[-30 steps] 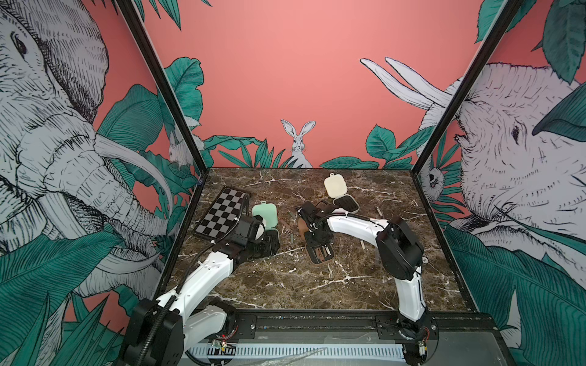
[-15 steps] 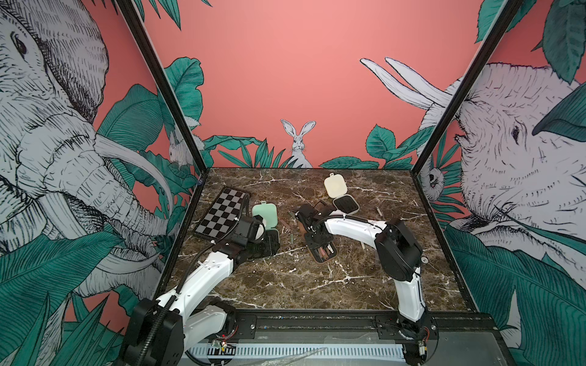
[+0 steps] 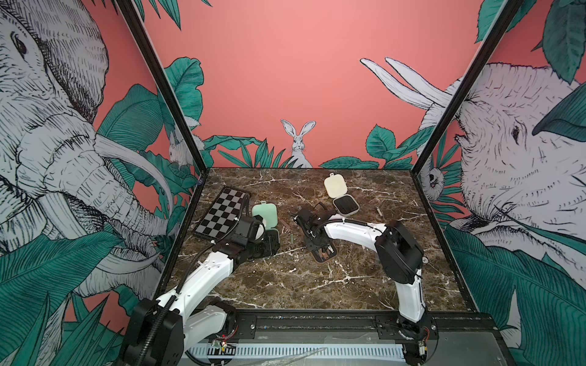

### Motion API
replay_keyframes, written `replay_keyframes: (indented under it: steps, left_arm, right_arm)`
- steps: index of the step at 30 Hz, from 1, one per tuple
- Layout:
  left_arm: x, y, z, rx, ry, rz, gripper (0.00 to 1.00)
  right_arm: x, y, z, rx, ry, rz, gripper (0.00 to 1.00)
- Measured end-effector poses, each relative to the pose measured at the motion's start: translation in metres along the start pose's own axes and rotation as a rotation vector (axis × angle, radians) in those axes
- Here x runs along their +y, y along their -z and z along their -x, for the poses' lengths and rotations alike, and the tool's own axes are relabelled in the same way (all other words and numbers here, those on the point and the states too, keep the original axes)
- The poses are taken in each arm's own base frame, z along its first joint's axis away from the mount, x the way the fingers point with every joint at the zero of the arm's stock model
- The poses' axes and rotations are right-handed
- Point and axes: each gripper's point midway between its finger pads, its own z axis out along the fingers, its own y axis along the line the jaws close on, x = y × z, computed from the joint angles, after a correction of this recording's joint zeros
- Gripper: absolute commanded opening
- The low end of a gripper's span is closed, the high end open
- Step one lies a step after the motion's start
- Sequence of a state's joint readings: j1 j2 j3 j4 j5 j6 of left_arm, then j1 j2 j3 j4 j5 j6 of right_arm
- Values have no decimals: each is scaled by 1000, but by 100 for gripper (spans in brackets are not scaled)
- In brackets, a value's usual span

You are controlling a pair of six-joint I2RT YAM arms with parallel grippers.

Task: Organize nail clipper sets
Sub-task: Adjust the nail clipper in the storage box.

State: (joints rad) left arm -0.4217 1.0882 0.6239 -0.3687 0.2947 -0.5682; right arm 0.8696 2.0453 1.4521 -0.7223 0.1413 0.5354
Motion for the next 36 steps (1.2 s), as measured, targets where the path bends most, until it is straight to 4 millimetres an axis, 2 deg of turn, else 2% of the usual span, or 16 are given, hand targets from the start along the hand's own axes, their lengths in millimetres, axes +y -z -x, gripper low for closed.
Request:
replay_keyframes:
  steps: [13, 20, 36]
  left_arm:
    - [0, 0, 0, -1, 0, 0, 51]
    - [0, 0, 0, -1, 0, 0, 51]
    - [0, 1, 0, -3, -1, -1, 51]
  right_arm:
    - [0, -3, -3, -6, -35, 22, 10]
    - [1, 8, 6, -17, -30, 26, 18]
    - [-4, 10, 12, 39, -23, 22, 29]
